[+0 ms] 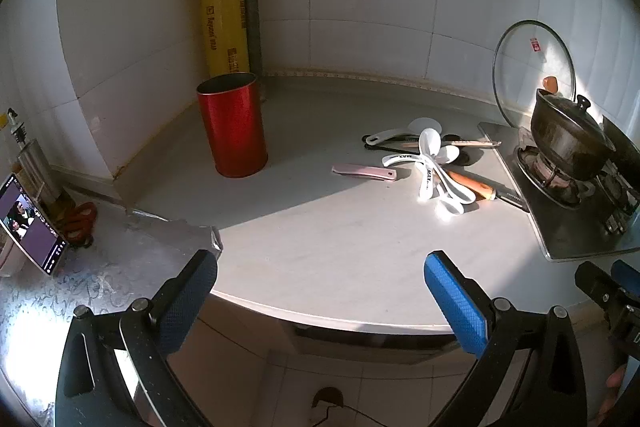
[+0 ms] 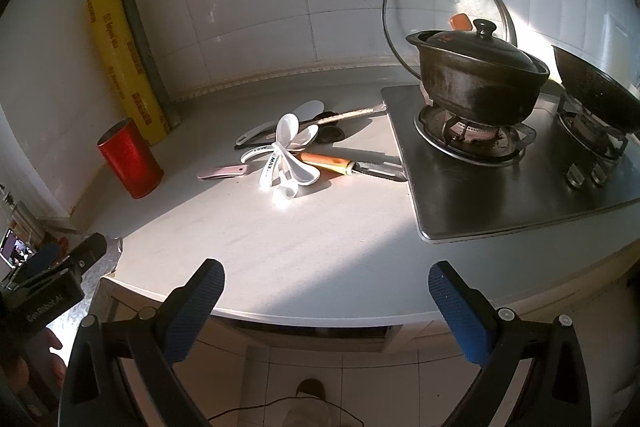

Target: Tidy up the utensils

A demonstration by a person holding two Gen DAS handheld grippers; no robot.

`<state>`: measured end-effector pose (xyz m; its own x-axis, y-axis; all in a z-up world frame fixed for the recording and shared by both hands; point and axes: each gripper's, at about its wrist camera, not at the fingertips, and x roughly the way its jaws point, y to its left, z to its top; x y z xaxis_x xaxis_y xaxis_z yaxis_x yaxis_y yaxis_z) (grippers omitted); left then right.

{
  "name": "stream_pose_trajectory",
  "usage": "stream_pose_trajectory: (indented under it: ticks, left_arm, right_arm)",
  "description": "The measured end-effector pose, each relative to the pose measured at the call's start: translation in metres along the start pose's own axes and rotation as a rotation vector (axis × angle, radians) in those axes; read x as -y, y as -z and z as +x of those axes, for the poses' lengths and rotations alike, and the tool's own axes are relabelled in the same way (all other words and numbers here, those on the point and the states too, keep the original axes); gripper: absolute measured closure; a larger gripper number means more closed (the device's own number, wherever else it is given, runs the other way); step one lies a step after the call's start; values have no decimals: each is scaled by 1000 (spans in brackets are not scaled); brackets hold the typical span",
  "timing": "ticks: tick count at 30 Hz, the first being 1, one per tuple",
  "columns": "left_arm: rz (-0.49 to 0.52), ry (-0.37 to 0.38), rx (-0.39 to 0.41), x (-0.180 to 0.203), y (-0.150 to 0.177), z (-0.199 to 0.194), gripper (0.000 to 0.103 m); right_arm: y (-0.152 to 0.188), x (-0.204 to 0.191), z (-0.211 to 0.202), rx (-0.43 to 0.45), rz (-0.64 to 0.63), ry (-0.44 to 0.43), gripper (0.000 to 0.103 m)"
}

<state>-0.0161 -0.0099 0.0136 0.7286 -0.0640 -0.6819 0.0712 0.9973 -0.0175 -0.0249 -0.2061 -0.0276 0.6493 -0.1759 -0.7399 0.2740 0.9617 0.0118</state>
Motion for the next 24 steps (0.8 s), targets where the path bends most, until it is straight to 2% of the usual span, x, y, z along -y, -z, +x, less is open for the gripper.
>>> stream_pose_trajectory:
  ticks: [24]
  left_arm:
    - [-15,2,-10,-13,6,-1,0]
  right_arm:
    - [2,-10,-2,-2,-16,-6,0]
